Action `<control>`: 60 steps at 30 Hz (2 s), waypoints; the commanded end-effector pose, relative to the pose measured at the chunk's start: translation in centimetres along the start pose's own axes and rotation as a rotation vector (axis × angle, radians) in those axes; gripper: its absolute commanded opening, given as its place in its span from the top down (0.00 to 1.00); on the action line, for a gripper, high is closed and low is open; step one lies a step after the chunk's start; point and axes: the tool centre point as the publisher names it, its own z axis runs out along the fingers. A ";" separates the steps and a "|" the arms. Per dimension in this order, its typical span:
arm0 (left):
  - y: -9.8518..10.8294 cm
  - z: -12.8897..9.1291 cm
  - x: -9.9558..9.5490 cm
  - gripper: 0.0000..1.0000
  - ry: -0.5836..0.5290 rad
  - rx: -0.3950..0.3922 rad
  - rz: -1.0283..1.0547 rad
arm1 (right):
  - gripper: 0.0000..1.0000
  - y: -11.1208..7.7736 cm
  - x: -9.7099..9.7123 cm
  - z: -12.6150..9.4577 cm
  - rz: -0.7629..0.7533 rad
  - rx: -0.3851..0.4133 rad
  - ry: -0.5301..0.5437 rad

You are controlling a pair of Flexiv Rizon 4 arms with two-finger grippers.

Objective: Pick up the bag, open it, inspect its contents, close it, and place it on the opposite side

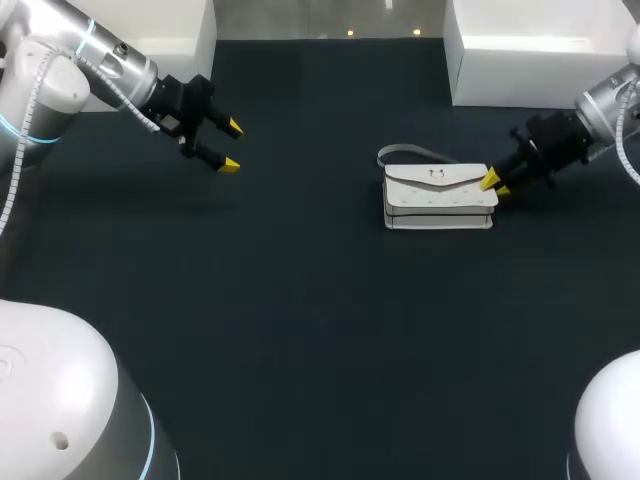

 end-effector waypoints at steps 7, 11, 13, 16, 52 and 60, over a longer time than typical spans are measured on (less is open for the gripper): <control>0.1 0.1 0.0 0.00 -0.001 0.003 0.001 | 0.83 -0.2 -0.1 0.0 0.008 -0.022 0.017; 0.1 0.1 0.0 0.00 -0.001 0.003 0.001 | 0.89 -0.2 0.0 0.1 0.008 -0.033 0.024; 0.1 0.1 0.0 0.00 -0.001 0.003 0.001 | 0.92 -0.3 0.0 0.2 0.006 -0.034 0.028; 0.1 0.1 0.0 0.00 -0.001 0.003 0.001 | 1.00 -0.3 0.1 0.4 0.005 -0.057 0.047; 0.1 0.1 0.0 0.00 -0.001 0.003 0.001 | 1.00 -0.2 7.0 7.0 -0.057 -0.148 0.148; 0.1 0.1 0.0 0.00 -0.001 0.003 0.001 | 1.00 0.0 8.9 9.3 -0.078 -0.129 0.157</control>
